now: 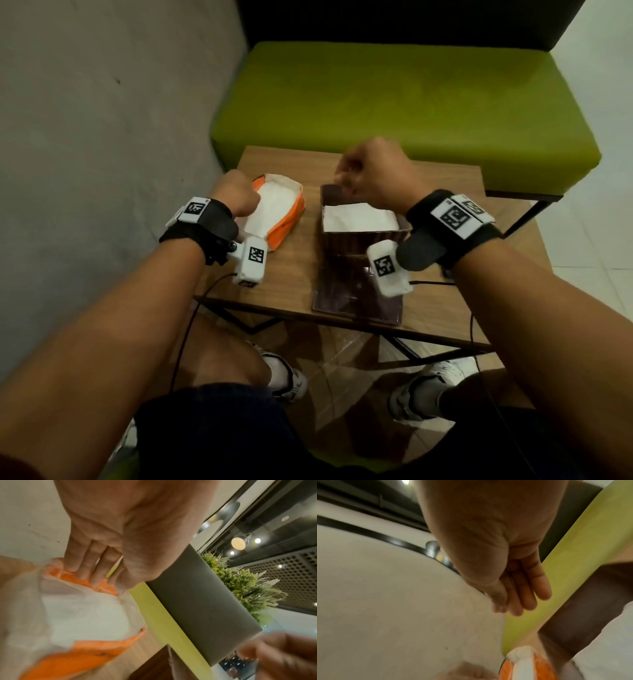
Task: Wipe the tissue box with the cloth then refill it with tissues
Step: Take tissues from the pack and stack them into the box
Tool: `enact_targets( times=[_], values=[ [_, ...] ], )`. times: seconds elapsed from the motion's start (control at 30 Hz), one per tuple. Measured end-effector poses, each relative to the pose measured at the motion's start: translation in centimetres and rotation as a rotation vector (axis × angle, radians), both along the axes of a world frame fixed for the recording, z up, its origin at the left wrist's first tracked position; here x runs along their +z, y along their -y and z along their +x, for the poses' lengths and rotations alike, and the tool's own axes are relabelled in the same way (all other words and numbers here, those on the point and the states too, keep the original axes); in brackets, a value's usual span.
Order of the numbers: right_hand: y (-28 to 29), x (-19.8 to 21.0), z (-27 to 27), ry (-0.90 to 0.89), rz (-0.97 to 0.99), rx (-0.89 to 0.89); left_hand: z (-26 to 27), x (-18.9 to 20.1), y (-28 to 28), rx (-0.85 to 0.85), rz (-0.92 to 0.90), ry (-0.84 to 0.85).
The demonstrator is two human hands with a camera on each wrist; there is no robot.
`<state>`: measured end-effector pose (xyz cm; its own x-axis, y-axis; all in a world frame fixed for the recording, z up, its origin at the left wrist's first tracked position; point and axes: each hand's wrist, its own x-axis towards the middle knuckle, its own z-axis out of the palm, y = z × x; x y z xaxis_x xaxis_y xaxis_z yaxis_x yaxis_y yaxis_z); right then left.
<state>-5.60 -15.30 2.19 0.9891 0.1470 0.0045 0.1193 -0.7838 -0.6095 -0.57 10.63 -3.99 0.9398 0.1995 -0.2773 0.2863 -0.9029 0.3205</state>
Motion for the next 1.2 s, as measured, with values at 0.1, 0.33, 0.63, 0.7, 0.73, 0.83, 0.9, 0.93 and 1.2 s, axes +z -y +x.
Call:
enact_targets(
  times=[0.1,0.33,0.63,0.7,0.73,0.83,0.9,0.93,1.2],
  values=[
    [-4.9,-0.7,1.7,-0.036,0.009,0.185,0.3,-0.8,-0.2,-0.111,0.053,-0.066],
    [-11.4,-6.0,4.1,-0.211,-0.235,0.346,1.0,-3.1,-0.7,-0.189,0.018,-0.06],
    [-11.6,-8.1,4.9,-0.225,-0.232,0.242,2.3,-3.6,-1.2,-0.101,-0.011,-0.12],
    [-11.6,-8.0,5.1,-0.231,-0.219,0.242,2.7,-3.0,-1.1,-0.095,-0.003,-0.162],
    [-11.7,-7.9,5.1,-0.234,-0.214,0.246,3.0,-2.8,-1.1,-0.09,-0.028,-0.169],
    [-11.8,-7.7,5.0,-0.238,-0.194,0.245,3.1,-1.9,-1.0,-0.057,-0.086,-0.155],
    [-11.9,-7.8,5.0,-0.237,-0.19,0.239,3.3,-1.7,-1.1,-0.059,-0.1,-0.164],
    [-11.9,-7.8,5.0,-0.24,-0.188,0.234,3.4,-1.8,-1.2,-0.058,-0.111,-0.177],
    [-11.8,-7.7,5.2,-0.261,-0.17,0.201,2.5,-0.8,-1.7,-0.103,-0.099,-0.274]
  ],
)
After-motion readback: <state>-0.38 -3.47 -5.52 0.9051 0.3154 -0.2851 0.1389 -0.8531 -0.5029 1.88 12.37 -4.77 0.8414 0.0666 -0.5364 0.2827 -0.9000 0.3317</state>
